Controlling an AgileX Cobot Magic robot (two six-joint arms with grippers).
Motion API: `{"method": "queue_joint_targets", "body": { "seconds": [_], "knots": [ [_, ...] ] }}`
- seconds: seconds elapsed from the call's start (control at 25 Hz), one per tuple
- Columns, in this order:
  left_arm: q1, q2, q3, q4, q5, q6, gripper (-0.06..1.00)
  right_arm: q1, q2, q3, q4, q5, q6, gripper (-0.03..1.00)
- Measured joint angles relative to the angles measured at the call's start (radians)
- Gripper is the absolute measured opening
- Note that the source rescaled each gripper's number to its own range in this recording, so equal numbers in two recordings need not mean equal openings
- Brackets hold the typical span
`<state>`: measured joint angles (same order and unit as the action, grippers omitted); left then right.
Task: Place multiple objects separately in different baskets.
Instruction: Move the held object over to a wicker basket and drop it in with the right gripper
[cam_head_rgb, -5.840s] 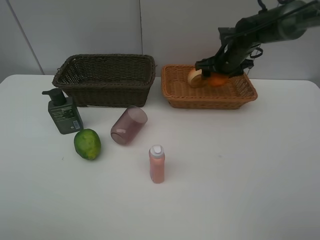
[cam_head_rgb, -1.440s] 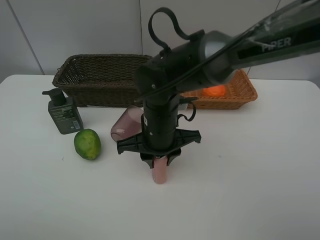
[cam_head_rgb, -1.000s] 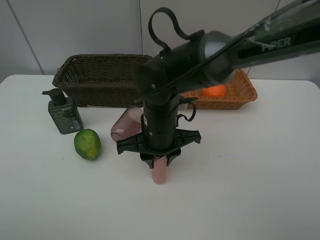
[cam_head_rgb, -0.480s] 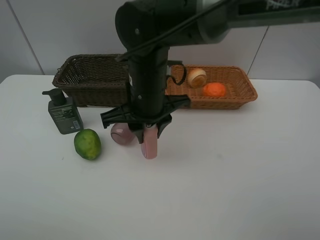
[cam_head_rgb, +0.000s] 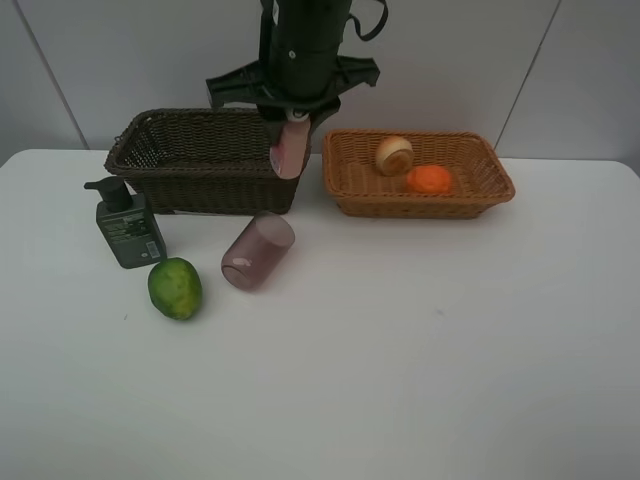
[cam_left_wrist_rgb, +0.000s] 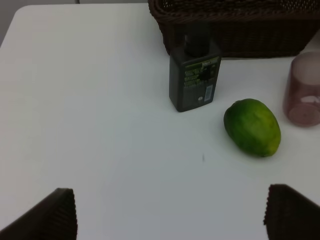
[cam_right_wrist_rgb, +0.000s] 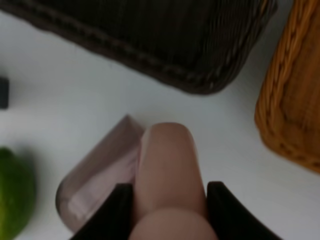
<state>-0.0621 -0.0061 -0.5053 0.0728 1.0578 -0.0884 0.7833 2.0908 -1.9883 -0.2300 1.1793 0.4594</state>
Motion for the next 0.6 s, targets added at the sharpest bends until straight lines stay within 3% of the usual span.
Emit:
{"method": "queue_joint_targets", "body": {
  "seconds": [0.36,0.6],
  "knots": [
    [0.0,0.0,0.0,0.0,0.0,0.0,0.94,-0.067,0.007,0.016,-0.045,-0.462,-0.001,0.01],
    [0.0,0.0,0.0,0.0,0.0,0.0,0.94,-0.077,0.08,0.025,-0.046,-0.633,-0.003,0.01]
  ]
}}
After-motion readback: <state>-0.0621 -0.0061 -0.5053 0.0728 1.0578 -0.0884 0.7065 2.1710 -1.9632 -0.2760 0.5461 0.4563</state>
